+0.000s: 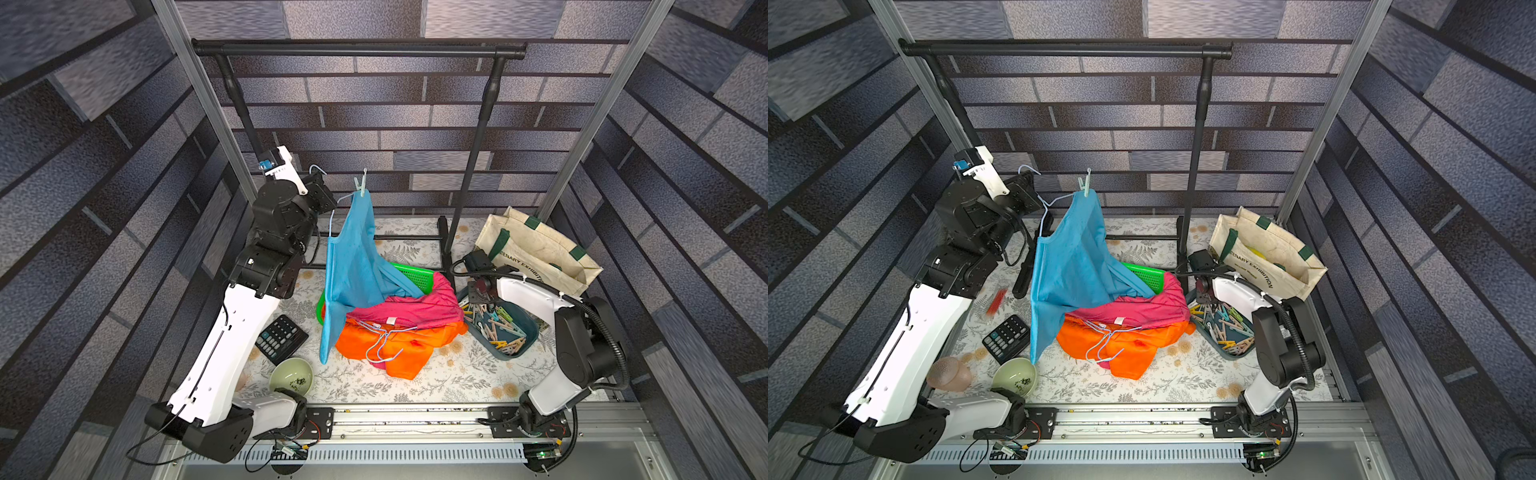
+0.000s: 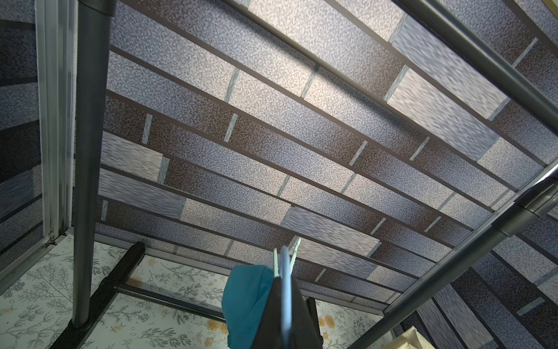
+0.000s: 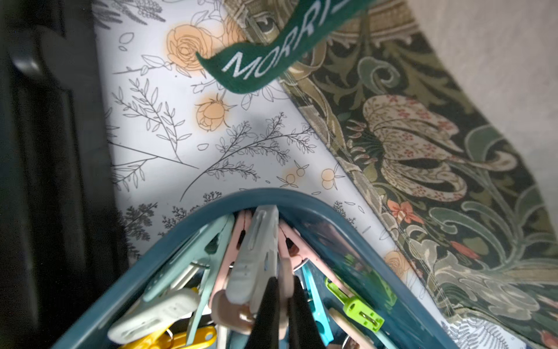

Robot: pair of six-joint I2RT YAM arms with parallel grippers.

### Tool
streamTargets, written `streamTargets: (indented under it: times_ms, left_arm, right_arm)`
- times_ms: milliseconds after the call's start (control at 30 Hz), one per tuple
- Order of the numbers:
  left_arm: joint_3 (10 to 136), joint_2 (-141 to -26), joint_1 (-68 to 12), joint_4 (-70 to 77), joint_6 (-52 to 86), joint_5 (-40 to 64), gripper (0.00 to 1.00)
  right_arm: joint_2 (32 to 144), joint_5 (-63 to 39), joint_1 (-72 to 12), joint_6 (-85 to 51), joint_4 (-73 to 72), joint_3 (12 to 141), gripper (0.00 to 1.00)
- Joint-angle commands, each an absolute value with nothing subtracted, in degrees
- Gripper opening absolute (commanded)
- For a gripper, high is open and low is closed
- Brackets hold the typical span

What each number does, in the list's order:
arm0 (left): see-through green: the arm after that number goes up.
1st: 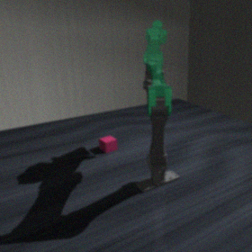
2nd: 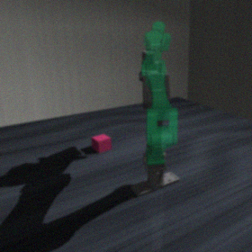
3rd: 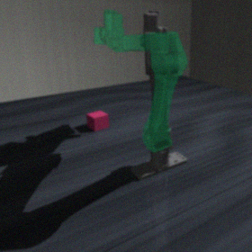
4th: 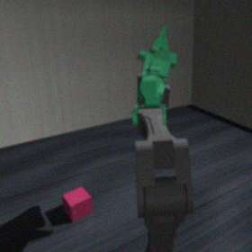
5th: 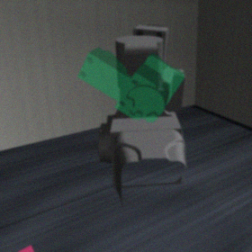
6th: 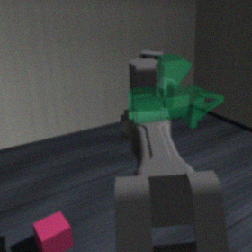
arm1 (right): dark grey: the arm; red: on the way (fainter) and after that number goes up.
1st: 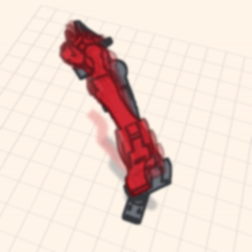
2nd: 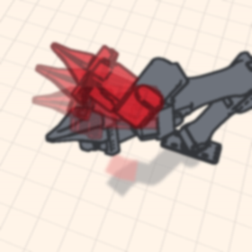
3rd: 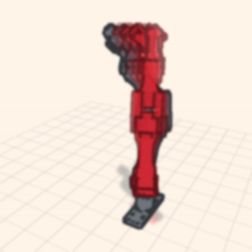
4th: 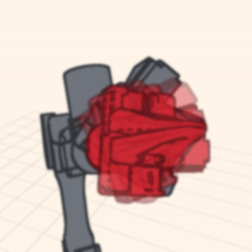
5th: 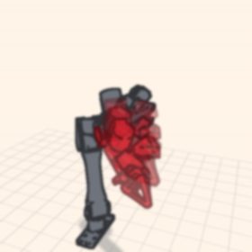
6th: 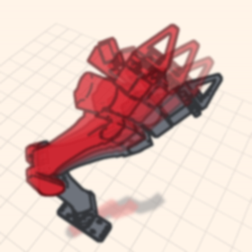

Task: Use clothespins to secure the t-shirt on both sides of the hanger
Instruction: Pick up the clothespin from the storage box.

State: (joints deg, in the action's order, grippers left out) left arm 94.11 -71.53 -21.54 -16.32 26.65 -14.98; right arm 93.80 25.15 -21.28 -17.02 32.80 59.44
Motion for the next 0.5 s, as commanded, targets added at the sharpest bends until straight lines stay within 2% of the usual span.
streamTargets:
  times_ms: [0, 133, 467]
  left_arm:
    - [93.8, -71.6, -21.3, -15.8, 28.3, -13.9, 0.0]
    - [93.7, -71.4, -21.2, -16.5, 28.8, -13.7, 0.0]
    - [92.0, -69.3, -21.2, -15.8, 29.7, -13.9, 0.0]
  right_arm:
    - [89.7, 23.8, -21.0, -17.6, 35.5, 60.1, 0.04]
    - [84.1, 21.2, -21.0, -19.3, 39.7, 58.7, 0.0]
    - [71.2, 16.5, -20.6, -23.0, 46.8, 53.5, 0.0]
